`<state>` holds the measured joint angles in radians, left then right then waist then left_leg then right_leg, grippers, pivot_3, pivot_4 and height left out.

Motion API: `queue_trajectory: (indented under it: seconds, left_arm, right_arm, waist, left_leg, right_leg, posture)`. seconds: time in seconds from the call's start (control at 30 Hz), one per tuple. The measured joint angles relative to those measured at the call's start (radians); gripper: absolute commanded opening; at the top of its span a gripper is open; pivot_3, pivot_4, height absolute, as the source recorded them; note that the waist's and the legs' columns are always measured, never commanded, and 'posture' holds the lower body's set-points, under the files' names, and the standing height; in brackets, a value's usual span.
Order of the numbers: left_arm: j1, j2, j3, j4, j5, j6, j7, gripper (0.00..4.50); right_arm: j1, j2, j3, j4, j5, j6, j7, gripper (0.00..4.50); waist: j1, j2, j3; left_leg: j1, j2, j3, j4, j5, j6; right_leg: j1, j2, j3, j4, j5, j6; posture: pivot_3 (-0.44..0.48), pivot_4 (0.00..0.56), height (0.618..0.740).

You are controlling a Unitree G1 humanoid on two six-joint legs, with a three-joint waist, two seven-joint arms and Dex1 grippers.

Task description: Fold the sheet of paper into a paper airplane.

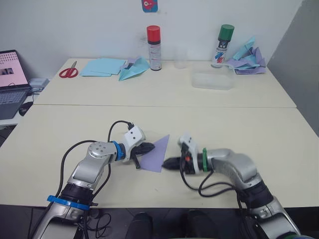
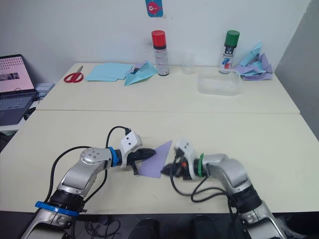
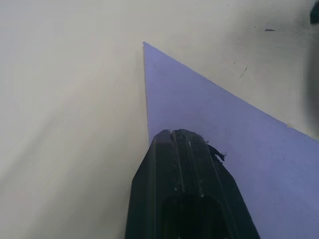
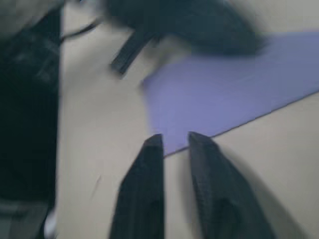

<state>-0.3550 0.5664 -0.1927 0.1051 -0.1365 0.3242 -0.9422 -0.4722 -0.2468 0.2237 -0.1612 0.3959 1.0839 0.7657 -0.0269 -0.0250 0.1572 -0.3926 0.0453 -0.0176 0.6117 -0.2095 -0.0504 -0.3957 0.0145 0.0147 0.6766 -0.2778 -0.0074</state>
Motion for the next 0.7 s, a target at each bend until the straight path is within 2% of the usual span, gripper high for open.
queue_trajectory:
  seconds: [0.1, 0.23, 0.7]
  left_arm:
    - [0.0, -0.001, 0.001, 0.004, 0.0, 0.0, -0.005, 0.0]
    - [-0.003, -0.006, 0.002, 0.008, 0.0, 0.0, -0.003, 0.0]
    - [0.0, -0.014, 0.006, 0.021, 0.0, -0.003, 0.014, 0.0]
  right_arm:
    - [-0.044, 0.081, -0.102, -0.061, 0.011, 0.17, -0.144, 2.79]
    - [-0.047, 0.229, -0.176, -0.066, -0.002, 0.353, -0.316, 4.2]
    - [-0.099, 0.337, -0.203, -0.021, -0.023, 0.448, -0.495, 4.2]
  waist:
    - [0.0, 0.0, 0.0]
    - [0.001, 0.001, 0.0]
    - [-0.001, 0.001, -0.001]
  left_leg:
    - [0.0, 0.0, -0.001, -0.001, 0.0, 0.0]
    - [-0.001, 0.001, -0.001, -0.001, 0.0, 0.0]
    - [0.001, 0.001, -0.003, -0.001, 0.0, 0.0]
  right_leg:
    - [0.0, 0.0, 0.0, 0.0, 0.0, 0.0]
    - [-0.001, -0.001, -0.001, 0.0, 0.0, 0.0]
    - [0.001, -0.001, 0.001, 0.0, 0.0, 0.001]
  posture:
    - [0.0, 0.15, 0.74]
    - [0.0, 0.15, 0.74]
    - [0.0, 0.15, 0.74]
